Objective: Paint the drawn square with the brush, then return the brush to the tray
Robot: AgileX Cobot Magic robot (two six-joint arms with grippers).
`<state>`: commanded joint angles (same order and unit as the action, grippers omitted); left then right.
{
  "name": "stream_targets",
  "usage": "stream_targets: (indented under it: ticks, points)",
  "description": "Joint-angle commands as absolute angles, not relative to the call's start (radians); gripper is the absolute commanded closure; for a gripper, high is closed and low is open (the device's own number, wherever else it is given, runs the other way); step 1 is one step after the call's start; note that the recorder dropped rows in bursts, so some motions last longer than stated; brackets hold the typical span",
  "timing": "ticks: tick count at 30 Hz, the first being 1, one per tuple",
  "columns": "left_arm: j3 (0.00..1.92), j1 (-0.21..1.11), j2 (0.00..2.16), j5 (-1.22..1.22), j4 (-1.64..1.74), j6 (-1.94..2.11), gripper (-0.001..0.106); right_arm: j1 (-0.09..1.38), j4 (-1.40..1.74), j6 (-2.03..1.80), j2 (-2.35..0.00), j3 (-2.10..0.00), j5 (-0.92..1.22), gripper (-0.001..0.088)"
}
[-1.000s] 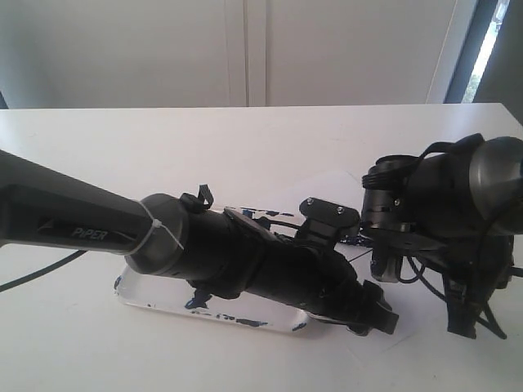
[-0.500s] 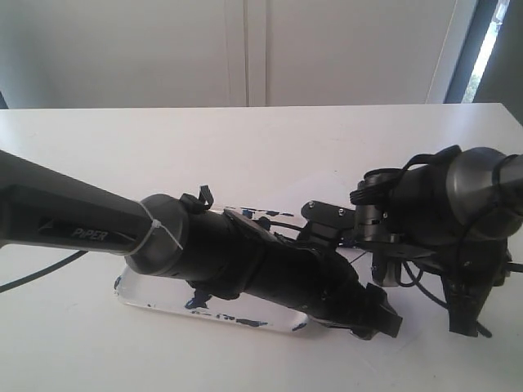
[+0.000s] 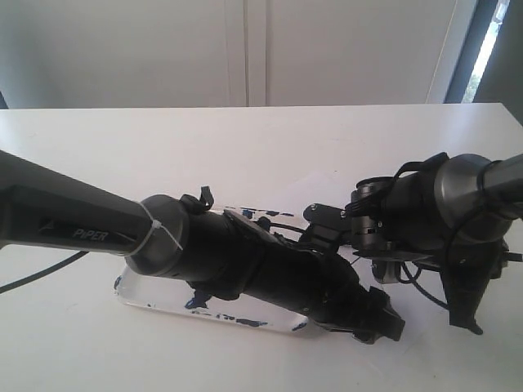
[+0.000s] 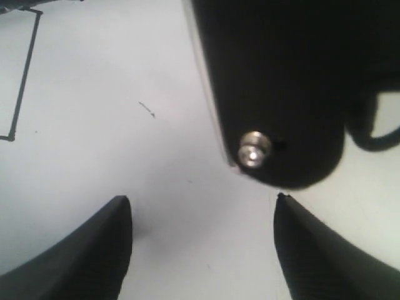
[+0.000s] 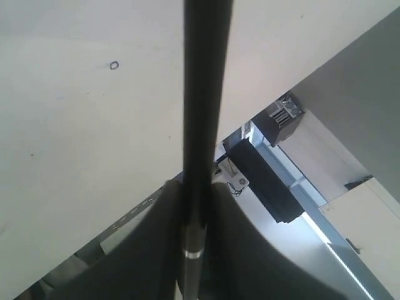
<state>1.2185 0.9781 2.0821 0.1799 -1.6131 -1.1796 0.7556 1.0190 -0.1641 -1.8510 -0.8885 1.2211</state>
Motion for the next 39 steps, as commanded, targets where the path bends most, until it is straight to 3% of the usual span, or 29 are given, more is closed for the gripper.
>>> stream_targets:
  ticks: [9,24,39]
  points:
    - [1.219,0.978,2.065,0.118,-1.508,-1.196,0.037,0.726,1.019,-0.186,-1.852,-0.903,1.221,0.0868]
    - [1.136,0.978,1.842,-0.069,-1.432,-1.109,0.032,0.721,0.997,-0.18,-1.848,-0.921,1.221,0.0868]
    - [1.107,0.978,1.869,0.027,-1.432,-1.067,0.033,0.682,0.983,-0.18,-1.848,-0.921,1.221,0.0868]
